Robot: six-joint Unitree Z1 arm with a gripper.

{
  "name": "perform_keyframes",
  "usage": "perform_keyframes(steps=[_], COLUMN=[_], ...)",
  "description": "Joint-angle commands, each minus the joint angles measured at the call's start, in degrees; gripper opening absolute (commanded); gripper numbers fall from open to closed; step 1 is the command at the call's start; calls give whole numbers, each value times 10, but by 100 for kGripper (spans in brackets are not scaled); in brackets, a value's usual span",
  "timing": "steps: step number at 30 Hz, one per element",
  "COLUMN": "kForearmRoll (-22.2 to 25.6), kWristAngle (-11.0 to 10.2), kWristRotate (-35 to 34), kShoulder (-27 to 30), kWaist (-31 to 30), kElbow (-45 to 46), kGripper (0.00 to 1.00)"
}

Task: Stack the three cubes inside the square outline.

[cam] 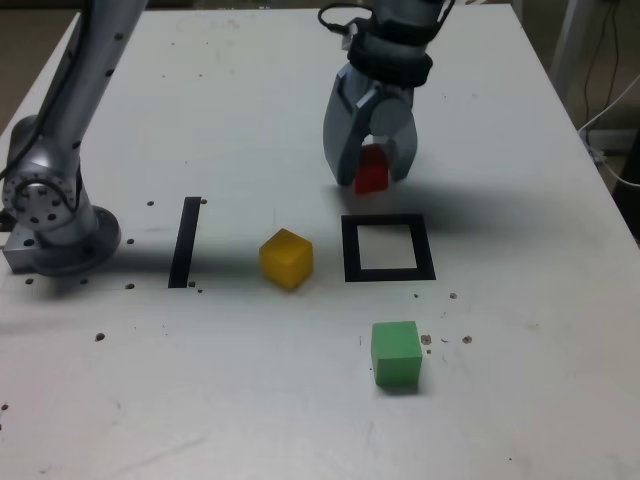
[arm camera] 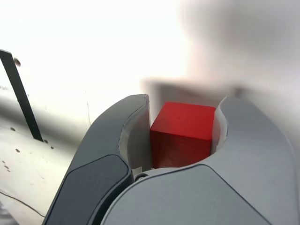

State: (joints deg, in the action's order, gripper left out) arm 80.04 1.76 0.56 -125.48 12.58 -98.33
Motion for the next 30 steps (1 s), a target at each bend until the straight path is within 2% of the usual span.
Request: perform_keyframes(steps=[1,12,30], kForearmRoll=[2,0,-26], kWristAngle=[3,9,6], kWristRotate=[-3,-12,-13], kShoulder=[6,10,-5], kWaist=[-24,-96,-104], kElbow=[0,9,16], kGripper=[24,24,24])
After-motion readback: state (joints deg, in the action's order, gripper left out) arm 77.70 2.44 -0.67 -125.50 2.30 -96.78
